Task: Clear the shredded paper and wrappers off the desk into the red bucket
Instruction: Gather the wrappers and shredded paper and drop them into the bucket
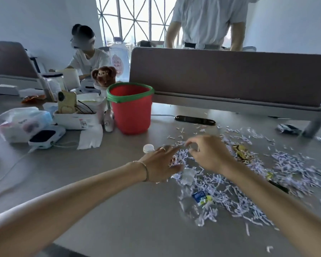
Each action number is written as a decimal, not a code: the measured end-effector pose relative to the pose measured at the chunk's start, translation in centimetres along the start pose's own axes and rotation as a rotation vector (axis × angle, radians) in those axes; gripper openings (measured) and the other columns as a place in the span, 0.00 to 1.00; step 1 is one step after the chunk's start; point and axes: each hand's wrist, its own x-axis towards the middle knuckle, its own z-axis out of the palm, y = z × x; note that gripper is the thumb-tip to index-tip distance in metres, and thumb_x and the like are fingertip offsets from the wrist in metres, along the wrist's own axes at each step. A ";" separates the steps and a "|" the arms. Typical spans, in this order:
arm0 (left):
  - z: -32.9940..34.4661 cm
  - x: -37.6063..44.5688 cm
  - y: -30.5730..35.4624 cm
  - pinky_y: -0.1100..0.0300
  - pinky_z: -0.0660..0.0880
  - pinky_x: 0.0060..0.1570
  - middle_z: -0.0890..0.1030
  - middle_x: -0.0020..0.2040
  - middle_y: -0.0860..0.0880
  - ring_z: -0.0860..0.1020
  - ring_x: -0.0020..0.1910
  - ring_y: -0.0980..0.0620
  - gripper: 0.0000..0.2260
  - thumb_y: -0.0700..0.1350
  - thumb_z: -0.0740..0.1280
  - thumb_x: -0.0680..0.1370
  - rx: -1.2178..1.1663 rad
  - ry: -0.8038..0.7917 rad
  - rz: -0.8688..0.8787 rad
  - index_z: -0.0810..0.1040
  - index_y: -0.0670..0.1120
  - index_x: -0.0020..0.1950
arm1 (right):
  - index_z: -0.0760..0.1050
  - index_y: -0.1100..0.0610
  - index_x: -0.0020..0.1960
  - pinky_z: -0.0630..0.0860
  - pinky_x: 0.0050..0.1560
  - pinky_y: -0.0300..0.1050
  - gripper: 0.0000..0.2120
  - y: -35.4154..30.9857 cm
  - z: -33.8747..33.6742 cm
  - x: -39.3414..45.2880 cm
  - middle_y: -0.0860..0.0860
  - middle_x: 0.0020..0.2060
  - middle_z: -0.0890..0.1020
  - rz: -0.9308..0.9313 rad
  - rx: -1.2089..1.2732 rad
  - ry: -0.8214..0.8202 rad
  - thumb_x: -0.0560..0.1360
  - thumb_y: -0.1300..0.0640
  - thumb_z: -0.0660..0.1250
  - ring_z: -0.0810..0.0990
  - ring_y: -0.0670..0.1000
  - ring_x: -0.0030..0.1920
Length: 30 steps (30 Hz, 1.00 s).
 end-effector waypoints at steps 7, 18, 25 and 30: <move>3.6 0.2 2.3 0.44 0.56 0.75 0.59 0.80 0.48 0.56 0.79 0.46 0.38 0.69 0.46 0.73 0.106 0.046 -0.014 0.50 0.56 0.81 | 0.83 0.52 0.60 0.81 0.47 0.41 0.10 2.7 0.0 -4.7 0.49 0.60 0.85 0.101 0.024 -0.015 0.80 0.58 0.69 0.83 0.38 0.38; 4.3 1.9 5.3 0.53 0.73 0.40 0.78 0.47 0.52 0.78 0.46 0.46 0.10 0.57 0.61 0.79 0.067 0.246 0.227 0.70 0.52 0.45 | 0.77 0.52 0.68 0.69 0.65 0.44 0.15 6.7 -2.1 -10.3 0.48 0.70 0.79 0.287 -0.024 -0.054 0.83 0.51 0.64 0.78 0.49 0.66; 4.2 3.0 5.5 0.55 0.66 0.34 0.79 0.35 0.50 0.74 0.33 0.48 0.21 0.58 0.55 0.83 0.055 0.244 0.182 0.72 0.47 0.37 | 0.52 0.41 0.82 0.55 0.80 0.61 0.37 7.9 -1.0 -13.1 0.48 0.83 0.52 0.348 -0.124 -0.253 0.78 0.27 0.48 0.56 0.54 0.82; 4.0 4.1 5.4 0.54 0.68 0.30 0.75 0.27 0.44 0.72 0.28 0.43 0.24 0.53 0.61 0.83 -0.097 0.330 0.090 0.72 0.40 0.31 | 0.47 0.42 0.83 0.50 0.80 0.59 0.40 7.8 0.0 -13.0 0.50 0.84 0.47 0.334 -0.246 -0.237 0.77 0.26 0.49 0.53 0.57 0.83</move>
